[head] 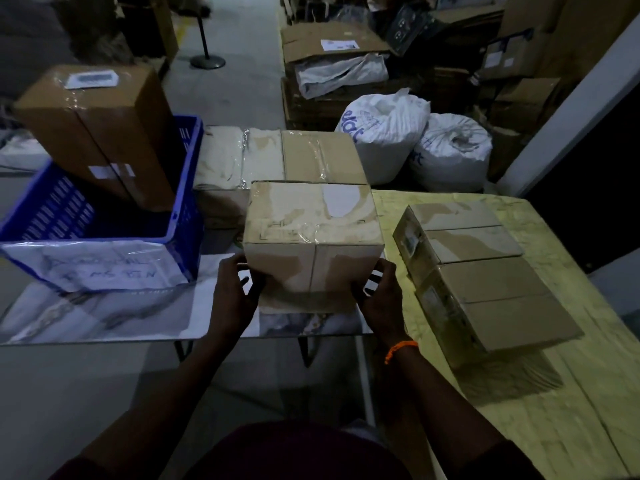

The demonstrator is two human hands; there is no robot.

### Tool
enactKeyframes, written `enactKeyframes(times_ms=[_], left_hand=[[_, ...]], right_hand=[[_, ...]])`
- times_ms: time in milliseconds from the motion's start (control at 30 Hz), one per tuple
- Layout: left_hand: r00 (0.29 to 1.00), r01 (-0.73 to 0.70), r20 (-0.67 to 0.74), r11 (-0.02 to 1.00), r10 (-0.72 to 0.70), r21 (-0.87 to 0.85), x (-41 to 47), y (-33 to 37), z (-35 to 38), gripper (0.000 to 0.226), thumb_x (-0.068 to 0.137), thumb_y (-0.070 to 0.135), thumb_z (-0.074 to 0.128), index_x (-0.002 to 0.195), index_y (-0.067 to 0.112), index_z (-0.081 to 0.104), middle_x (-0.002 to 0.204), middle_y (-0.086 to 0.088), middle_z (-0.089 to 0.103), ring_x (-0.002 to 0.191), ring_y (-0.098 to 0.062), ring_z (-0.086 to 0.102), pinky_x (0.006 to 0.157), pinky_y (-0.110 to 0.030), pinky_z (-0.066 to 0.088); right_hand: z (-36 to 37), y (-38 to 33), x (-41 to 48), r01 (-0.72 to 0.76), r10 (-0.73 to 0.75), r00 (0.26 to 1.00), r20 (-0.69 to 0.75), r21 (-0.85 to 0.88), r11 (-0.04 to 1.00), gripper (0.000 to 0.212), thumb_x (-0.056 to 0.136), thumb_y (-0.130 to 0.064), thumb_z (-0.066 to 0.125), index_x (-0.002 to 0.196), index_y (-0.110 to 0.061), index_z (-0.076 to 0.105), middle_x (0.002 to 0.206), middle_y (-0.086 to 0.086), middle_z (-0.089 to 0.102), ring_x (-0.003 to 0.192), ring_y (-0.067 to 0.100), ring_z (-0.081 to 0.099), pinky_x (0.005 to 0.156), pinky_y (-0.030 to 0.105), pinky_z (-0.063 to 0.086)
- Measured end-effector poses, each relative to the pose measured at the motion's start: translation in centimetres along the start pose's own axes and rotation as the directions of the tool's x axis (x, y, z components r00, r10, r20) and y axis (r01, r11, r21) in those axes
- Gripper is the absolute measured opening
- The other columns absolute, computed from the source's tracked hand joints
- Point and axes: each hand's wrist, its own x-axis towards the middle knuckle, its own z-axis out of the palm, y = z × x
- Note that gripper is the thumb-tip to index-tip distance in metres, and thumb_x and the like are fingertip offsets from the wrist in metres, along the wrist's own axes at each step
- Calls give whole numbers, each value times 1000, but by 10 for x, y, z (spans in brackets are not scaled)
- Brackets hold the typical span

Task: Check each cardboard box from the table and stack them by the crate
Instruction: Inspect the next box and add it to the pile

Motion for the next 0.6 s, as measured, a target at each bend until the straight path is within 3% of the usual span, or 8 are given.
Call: enactKeyframes(times_ms=[100,167,233,300,367,433,600], left_hand=[[987,-153,-40,987,155,43,5,14,-13,58,89,25,76,137,12,46,138,-4,46,124,-10,48,104,-35,49],[944,-318,-44,938,326,140,16,27,-22,70,90,30,78,144,1,43,148,-13,42,138,-17,41,114,-27,38],[881,-462,16,855,472,233,30,41,-28,72,90,32,74,147,0,44,153,-18,40,145,-25,37,120,-31,31],[820,-567,138,756,556,326,45,53,-28,59,95,37,65,143,4,52,151,-15,47,146,-29,37,121,-45,30],[791,-611,267,690,550,388,57,61,-23,49,102,43,51,136,9,62,146,-12,55,144,-30,41,118,-53,32],[810,-585,323,723,490,368,59,64,-18,52,105,46,40,132,11,67,141,-10,61,137,-28,50,112,-51,41],[845,-527,319,773,430,354,54,69,-17,42,106,37,42,124,14,72,132,-7,67,124,-23,60,100,-39,51]], right_hand=[[-6,-25,-4,141,-142,984,-111,-14,990,70,85,-20,83,140,-26,41,135,-3,52,123,-3,53,95,12,47],[-8,-45,0,307,-326,928,-178,-124,943,74,85,-26,84,144,-15,42,142,6,48,134,8,46,108,20,41],[-8,-65,11,425,-469,872,-143,-256,868,74,84,-27,84,144,-9,45,148,14,45,140,24,42,115,30,37],[0,-83,25,498,-542,840,-25,-359,789,61,87,-31,77,138,-7,55,145,15,49,139,29,45,116,39,39],[14,-94,36,570,-574,806,142,-443,692,51,89,-36,68,131,-7,62,137,16,58,129,31,53,107,48,47],[27,-98,39,611,-584,776,238,-512,603,49,90,-39,60,126,-7,65,130,18,63,120,33,58,101,49,51],[36,-95,31,594,-568,786,244,-555,583,43,92,-42,58,118,-9,67,123,14,65,116,31,58,100,47,48]])
